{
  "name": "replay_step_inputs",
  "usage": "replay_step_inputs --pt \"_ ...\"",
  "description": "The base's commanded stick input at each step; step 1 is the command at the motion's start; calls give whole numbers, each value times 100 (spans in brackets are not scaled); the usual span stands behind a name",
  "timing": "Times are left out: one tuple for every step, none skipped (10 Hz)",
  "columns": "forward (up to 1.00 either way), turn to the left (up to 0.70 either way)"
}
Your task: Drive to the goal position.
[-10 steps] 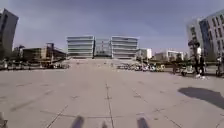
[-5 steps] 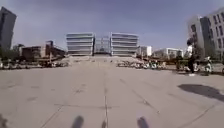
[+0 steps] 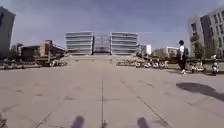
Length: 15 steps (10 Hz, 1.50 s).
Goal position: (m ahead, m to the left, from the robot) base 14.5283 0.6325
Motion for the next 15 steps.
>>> replay_step_inputs --pt "100 0" --pt "100 0" --pt "100 0" --pt "100 0" --pt "100 0" --pt "100 0" --pt "100 0" --pt "100 0" --pt "100 0" --pt "100 0" --pt "100 0" --pt "100 0" --pt "100 0" --pt "100 0" --pt "100 0"
